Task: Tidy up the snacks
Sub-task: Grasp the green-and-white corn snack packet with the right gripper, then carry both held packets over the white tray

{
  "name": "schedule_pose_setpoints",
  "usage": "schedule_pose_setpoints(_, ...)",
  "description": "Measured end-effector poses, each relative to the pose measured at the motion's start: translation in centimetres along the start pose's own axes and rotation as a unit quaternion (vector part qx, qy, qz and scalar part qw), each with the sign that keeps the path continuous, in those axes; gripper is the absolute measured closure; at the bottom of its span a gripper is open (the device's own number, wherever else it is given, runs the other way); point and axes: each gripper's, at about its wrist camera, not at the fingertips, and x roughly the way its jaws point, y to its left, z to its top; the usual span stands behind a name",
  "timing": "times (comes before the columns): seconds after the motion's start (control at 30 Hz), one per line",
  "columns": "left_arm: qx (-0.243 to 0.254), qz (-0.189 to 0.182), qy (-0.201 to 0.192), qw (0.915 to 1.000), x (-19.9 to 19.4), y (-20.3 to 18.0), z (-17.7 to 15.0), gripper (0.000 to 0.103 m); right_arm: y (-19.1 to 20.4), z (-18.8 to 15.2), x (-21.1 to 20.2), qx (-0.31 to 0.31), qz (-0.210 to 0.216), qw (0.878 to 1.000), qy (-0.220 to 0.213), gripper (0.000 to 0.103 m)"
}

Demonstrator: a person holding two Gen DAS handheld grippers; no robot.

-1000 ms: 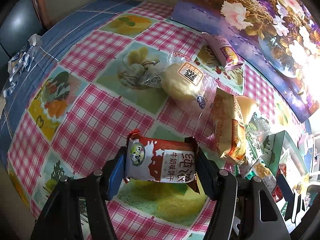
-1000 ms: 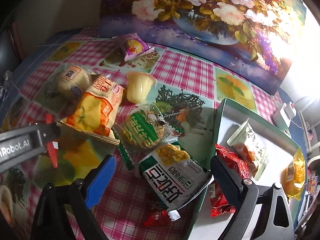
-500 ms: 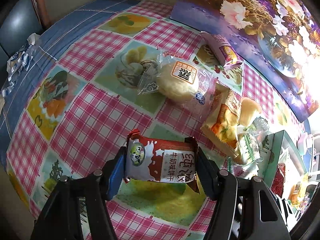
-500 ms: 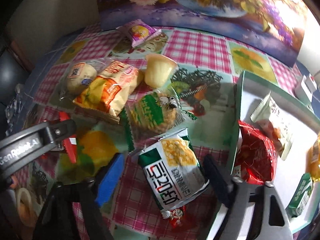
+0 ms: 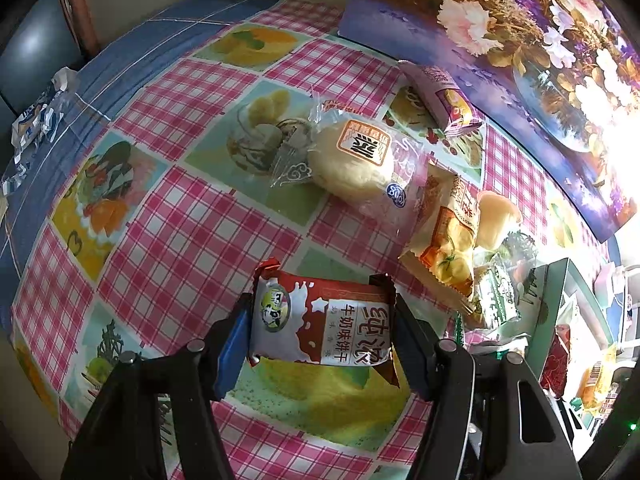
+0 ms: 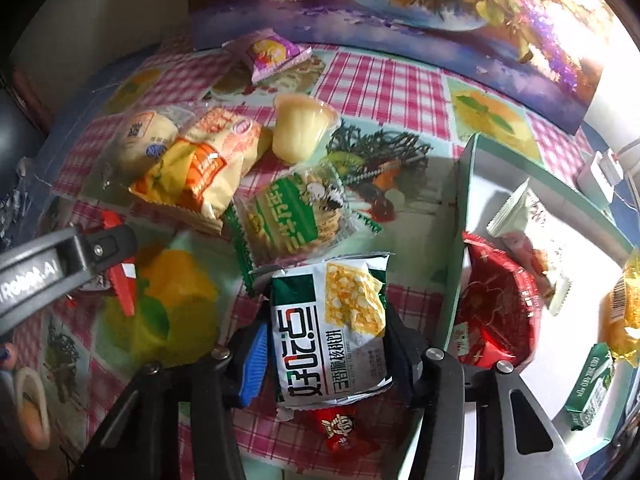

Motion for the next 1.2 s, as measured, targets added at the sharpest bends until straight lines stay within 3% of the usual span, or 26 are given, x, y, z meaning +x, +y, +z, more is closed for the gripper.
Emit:
schedule_pose_setpoints(0.43,0.003,-0.004,-0.041,0.9991,-2.7,0.0,0.7,0.036,-1.2,0.9,-5.5,0.043,0.006,0.997,-0.071,0.049)
schedule_pose_setpoints(0.77,0.013,-0.02,-0.087,0.9959,-6.2,-0.9,1.0,0.036,-5.4,0.6,-6.9,0.126,0.005,0.99,-0.065,0.049)
schedule_pose_setpoints(0.97,0.027,-0.035,-0.1,0.994,-7.5,-2.0,0.8,0.036,-9.4,0.0,-7.6,0.189,-0.034,0.979,-0.063,0.049)
schedule_pose_setpoints(1.2,0.073,-0.051,-0.104,0.9906,-8.4,-5.4,-0.3,0.036,-14.9,-1.6,-8.4,0.27,-0.063,0.959,-0.063,0.049)
